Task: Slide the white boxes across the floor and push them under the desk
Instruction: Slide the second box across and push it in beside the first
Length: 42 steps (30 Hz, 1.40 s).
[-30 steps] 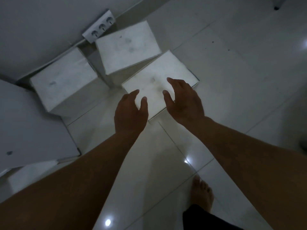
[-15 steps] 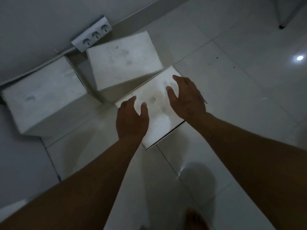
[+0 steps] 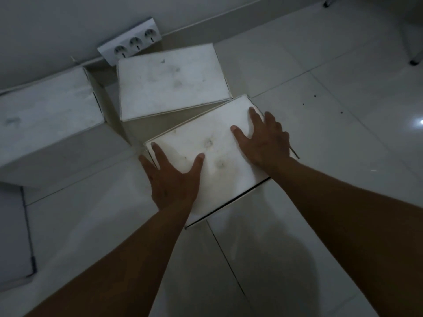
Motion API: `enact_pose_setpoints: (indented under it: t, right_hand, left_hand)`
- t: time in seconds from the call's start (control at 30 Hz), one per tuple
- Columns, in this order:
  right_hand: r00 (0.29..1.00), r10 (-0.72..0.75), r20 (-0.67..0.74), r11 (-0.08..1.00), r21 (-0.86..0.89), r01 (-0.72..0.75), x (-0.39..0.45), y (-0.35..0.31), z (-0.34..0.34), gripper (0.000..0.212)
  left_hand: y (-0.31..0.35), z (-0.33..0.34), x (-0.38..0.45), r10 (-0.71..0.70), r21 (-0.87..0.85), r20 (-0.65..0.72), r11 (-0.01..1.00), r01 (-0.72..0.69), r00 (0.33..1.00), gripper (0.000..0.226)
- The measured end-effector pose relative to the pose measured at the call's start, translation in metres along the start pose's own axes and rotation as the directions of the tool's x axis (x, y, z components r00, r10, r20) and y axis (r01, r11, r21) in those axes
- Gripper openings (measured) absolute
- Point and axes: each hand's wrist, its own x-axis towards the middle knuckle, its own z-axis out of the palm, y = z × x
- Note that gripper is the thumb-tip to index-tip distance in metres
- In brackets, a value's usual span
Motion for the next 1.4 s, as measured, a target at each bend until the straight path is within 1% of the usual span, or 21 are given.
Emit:
enact_pose_setpoints:
  t: [0.07, 0.13, 0.23, 0.33, 0.4, 0.5, 0.63, 0.73, 0.83, 0.93, 1.07, 1.23, 1.4]
  right_hand:
    - [1.0, -0.001, -0.018, 1.0, -0.03, 0.001, 0.001, -0.004, 0.001, 0.079]
    - [1.0, 0.013, -0.027, 0.999, -0.045, -0.014, 0.0, -0.008, 0.0, 0.082]
    - [0.999, 0.049, -0.015, 0.994, -0.092, -0.05, -0.006, -0.012, 0.0, 0.086]
    - [0.997, 0.041, -0.062, 0.993, -0.106, -0.047, -0.015, -0.021, -0.001, 0.084]
    - [0.996, 0.023, -0.082, 0.992, -0.121, -0.033, -0.022, -0.03, -0.002, 0.082]
    - [0.991, 0.017, -0.136, 0.995, -0.096, -0.031, -0.031, -0.05, -0.008, 0.081]
    - [0.991, 0.014, -0.134, 0.999, -0.027, -0.018, -0.057, -0.088, -0.017, 0.08]
    - [0.991, 0.041, -0.128, 0.999, 0.015, -0.039, -0.085, -0.115, -0.018, 0.079]
    - [0.99, 0.028, -0.137, 0.999, 0.019, -0.026, -0.113, -0.138, -0.014, 0.078]
    - [0.984, 0.047, -0.169, 0.999, 0.015, -0.045, -0.147, -0.155, -0.006, 0.078]
    - [0.982, 0.074, -0.176, 0.997, 0.016, -0.072, -0.196, -0.175, 0.0, 0.079]
    - [0.962, 0.121, -0.244, 0.992, -0.016, -0.128, -0.264, -0.198, -0.002, 0.077]
    - [0.937, 0.189, -0.293, 0.979, -0.019, -0.204, -0.32, -0.207, -0.012, 0.078]
  left_hand:
    - [-0.002, 0.001, -0.001, -0.026, -0.044, 0.015, 0.999, 0.027, 1.0, 0.111]
    - [-0.003, 0.0, -0.001, -0.006, -0.069, 0.012, 0.998, 0.007, 1.0, 0.11]
    - [-0.009, -0.004, -0.001, 0.01, -0.065, 0.005, 0.998, -0.009, 1.0, 0.109]
    - [-0.013, -0.009, 0.002, 0.027, -0.056, 0.013, 0.998, -0.026, 1.0, 0.11]
    - [-0.019, -0.017, 0.0, 0.012, -0.066, 0.015, 0.998, -0.011, 1.0, 0.11]
    - [-0.021, -0.044, -0.001, 0.019, -0.061, 0.001, 0.998, -0.019, 1.0, 0.11]
    - [-0.03, -0.1, -0.002, 0.028, -0.006, -0.054, 1.0, -0.029, 0.998, 0.11]
    - [-0.045, -0.135, -0.005, 0.052, 0.025, -0.075, 0.998, -0.05, 0.996, 0.11]
    - [-0.074, -0.156, -0.009, 0.051, 0.021, -0.078, 0.999, -0.05, 0.996, 0.11]
    - [-0.105, -0.177, -0.017, 0.094, -0.01, -0.074, 0.995, -0.095, 0.993, 0.11]
    - [-0.141, -0.206, -0.032, 0.135, -0.036, -0.083, 0.99, -0.138, 0.987, 0.11]
    - [-0.183, -0.244, -0.057, 0.193, -0.06, -0.048, 0.979, -0.196, 0.98, 0.11]
    - [-0.206, -0.266, -0.078, 0.241, -0.092, -0.002, 0.966, -0.241, 0.97, 0.11]
